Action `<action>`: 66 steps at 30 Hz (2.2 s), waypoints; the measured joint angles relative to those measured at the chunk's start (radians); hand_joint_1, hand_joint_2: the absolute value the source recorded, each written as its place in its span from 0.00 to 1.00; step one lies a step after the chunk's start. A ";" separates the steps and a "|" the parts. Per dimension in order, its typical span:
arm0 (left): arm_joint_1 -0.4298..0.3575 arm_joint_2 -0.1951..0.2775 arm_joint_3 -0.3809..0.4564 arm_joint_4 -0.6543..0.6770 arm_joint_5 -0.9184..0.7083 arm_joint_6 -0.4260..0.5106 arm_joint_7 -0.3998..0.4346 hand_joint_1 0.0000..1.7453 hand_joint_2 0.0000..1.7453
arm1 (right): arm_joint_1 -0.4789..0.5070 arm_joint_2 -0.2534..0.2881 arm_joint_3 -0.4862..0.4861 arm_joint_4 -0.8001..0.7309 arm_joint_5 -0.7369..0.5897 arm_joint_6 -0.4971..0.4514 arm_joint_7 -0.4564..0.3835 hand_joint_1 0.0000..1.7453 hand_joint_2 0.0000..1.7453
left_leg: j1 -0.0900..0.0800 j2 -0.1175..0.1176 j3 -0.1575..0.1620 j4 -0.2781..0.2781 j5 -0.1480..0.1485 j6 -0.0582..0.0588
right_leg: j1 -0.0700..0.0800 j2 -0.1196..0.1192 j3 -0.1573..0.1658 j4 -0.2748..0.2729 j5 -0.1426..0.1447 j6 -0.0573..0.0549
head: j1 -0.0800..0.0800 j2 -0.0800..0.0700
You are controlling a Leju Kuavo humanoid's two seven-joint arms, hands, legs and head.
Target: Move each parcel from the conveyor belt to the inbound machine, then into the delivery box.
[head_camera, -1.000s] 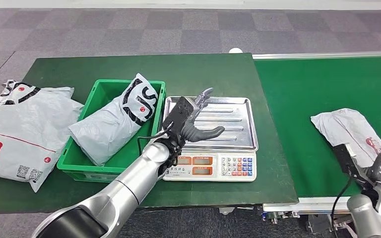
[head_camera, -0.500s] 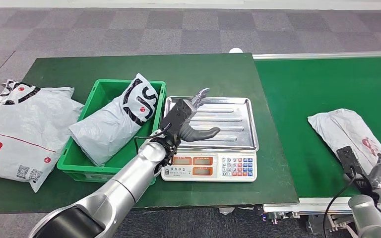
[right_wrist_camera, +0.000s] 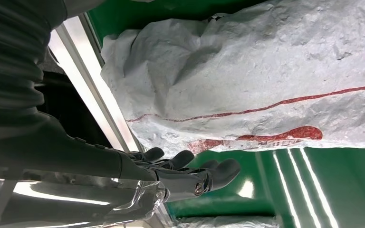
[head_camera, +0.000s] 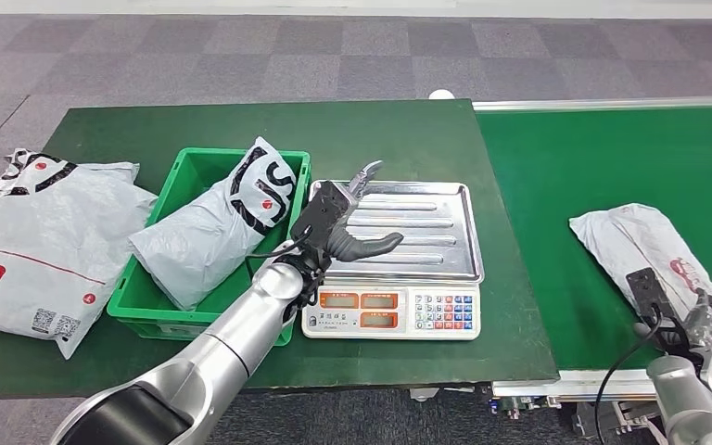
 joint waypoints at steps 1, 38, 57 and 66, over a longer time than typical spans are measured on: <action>0.000 0.000 0.000 0.000 -0.001 0.000 0.000 0.00 1.00 | 0.000 0.000 0.000 0.001 0.001 0.001 0.001 0.00 1.00 | 0.000 0.000 0.000 0.000 0.000 0.000 | 0.000 0.000 0.000 0.000 0.000 0.000 | 0.000 0.000; 0.030 0.024 0.127 -0.046 -0.081 -0.022 0.000 0.00 1.00 | -0.103 0.007 0.073 0.057 0.227 0.337 0.268 0.00 1.00 | 0.000 0.000 0.000 0.000 0.000 0.000 | 0.000 0.000 0.000 0.000 0.000 0.000 | 0.000 0.000; 0.069 0.031 0.174 -0.132 -0.120 -0.049 0.029 0.00 1.00 | -0.068 -0.035 0.101 0.061 0.279 0.357 0.252 1.00 1.00 | 0.000 -0.003 0.000 0.000 0.000 0.000 | 0.000 -0.002 0.001 0.000 -0.001 0.001 | 0.000 0.000; 0.076 0.030 0.194 -0.139 -0.140 -0.051 0.029 0.00 1.00 | -0.046 -0.030 0.101 0.052 0.286 0.256 0.189 1.00 1.00 | 0.001 -0.002 0.000 0.000 0.000 0.000 | 0.001 -0.002 0.001 0.000 -0.001 0.000 | 0.000 0.000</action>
